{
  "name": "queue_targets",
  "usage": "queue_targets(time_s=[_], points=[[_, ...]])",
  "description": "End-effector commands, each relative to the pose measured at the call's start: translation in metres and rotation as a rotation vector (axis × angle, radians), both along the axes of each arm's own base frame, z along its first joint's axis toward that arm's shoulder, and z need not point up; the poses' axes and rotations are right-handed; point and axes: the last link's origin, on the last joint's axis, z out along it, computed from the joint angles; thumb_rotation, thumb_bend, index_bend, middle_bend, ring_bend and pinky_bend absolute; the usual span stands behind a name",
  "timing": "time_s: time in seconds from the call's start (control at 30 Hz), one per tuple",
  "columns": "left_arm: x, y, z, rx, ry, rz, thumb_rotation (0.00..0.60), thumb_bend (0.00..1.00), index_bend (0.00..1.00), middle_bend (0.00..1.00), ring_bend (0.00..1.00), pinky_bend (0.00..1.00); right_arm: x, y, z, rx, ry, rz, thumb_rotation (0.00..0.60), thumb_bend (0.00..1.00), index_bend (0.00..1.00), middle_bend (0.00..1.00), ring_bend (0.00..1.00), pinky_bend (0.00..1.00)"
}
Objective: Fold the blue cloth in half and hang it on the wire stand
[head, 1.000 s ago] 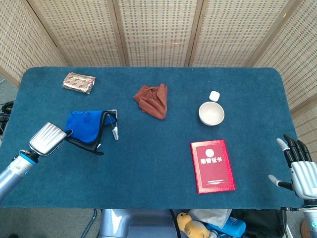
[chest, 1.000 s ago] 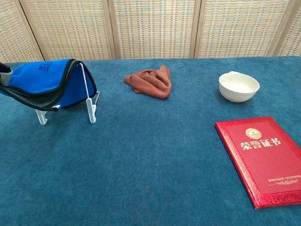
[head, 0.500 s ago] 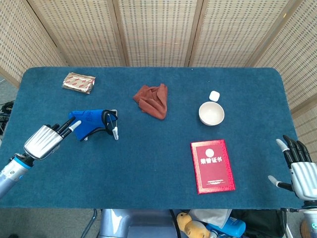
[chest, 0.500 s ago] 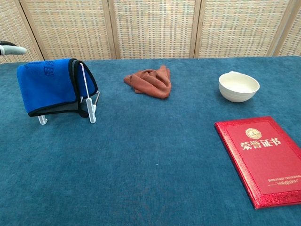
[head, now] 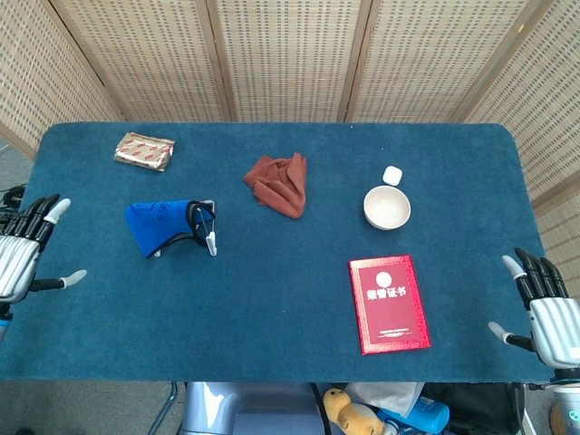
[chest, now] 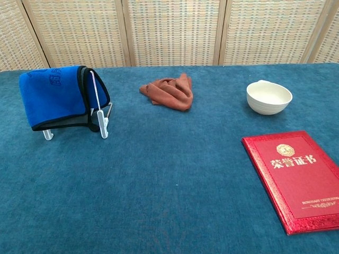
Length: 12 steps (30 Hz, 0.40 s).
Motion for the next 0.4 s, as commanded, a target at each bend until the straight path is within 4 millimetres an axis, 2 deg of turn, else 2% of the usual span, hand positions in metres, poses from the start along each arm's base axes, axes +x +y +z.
queue_targets(time_s=[0.03,0.17,0.4], points=[[-0.008,-0.034,0.005,0.039,0.018,0.148,0.6,0.07,0.0,0.0,0.0,0.04,0.002,0.002,-0.002,-0.005,0.009,0.012,0.6,0.0,0.01,0.0,0.0,0.0],[-0.005,-0.053,0.002,0.045,0.003,0.205,0.6,0.07,0.0,0.0,0.0,0.03,0.002,0.005,-0.001,-0.016,0.015,0.018,0.6,0.0,0.01,0.0,0.0,0.0],[0.0,-0.059,-0.001,0.052,0.021,0.181,0.6,0.07,0.0,0.0,0.0,0.03,0.003,0.01,0.002,-0.034,0.014,0.022,0.6,0.0,0.01,0.0,0.0,0.0]])
